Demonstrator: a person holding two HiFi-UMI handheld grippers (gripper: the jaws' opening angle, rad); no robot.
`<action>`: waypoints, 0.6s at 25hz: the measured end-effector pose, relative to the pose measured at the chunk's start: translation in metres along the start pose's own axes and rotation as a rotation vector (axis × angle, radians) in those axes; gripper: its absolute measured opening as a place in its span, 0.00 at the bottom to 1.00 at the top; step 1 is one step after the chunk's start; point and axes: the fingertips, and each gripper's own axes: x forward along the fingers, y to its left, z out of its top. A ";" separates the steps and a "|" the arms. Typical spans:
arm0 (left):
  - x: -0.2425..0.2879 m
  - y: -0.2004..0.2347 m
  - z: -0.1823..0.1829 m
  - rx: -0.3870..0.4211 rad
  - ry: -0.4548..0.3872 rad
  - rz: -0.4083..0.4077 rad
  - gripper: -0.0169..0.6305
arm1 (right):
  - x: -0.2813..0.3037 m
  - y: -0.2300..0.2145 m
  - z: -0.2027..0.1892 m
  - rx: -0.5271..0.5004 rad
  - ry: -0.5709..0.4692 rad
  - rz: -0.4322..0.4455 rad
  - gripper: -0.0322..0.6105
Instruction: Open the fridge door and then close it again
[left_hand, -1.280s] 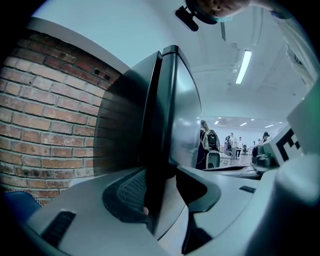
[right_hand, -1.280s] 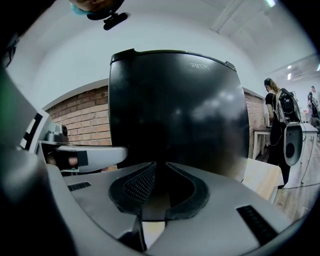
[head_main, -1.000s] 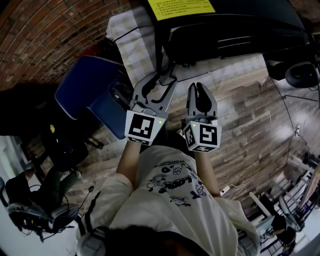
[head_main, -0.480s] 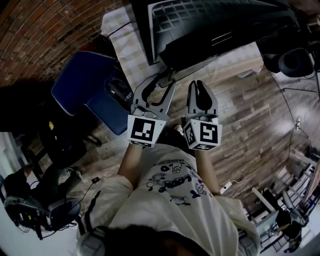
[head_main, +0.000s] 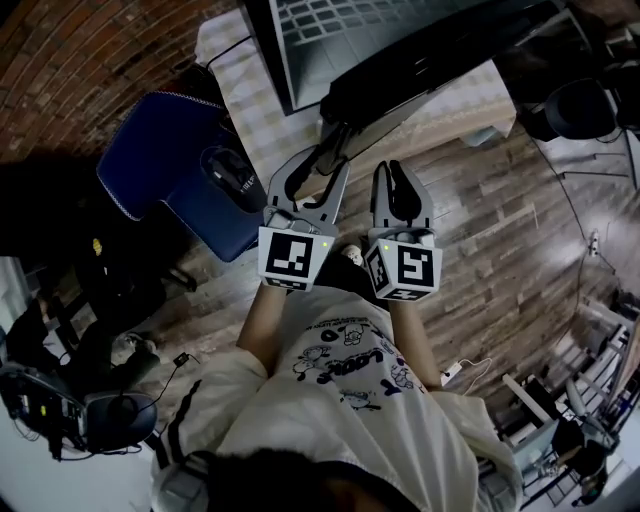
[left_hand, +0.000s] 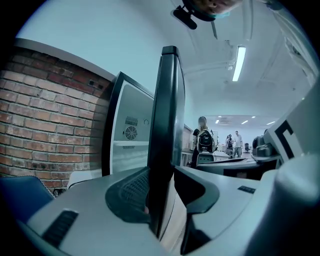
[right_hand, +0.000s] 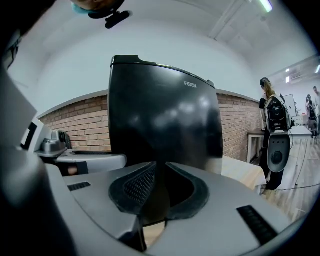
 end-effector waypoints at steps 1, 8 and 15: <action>-0.001 -0.004 -0.001 0.002 0.001 0.000 0.27 | -0.004 -0.001 0.000 -0.001 -0.002 0.004 0.16; -0.008 -0.030 -0.003 0.016 0.014 -0.005 0.26 | -0.027 -0.008 0.002 0.001 -0.023 0.022 0.16; -0.014 -0.063 -0.006 0.035 0.027 -0.012 0.25 | -0.053 -0.021 0.002 0.008 -0.037 0.037 0.16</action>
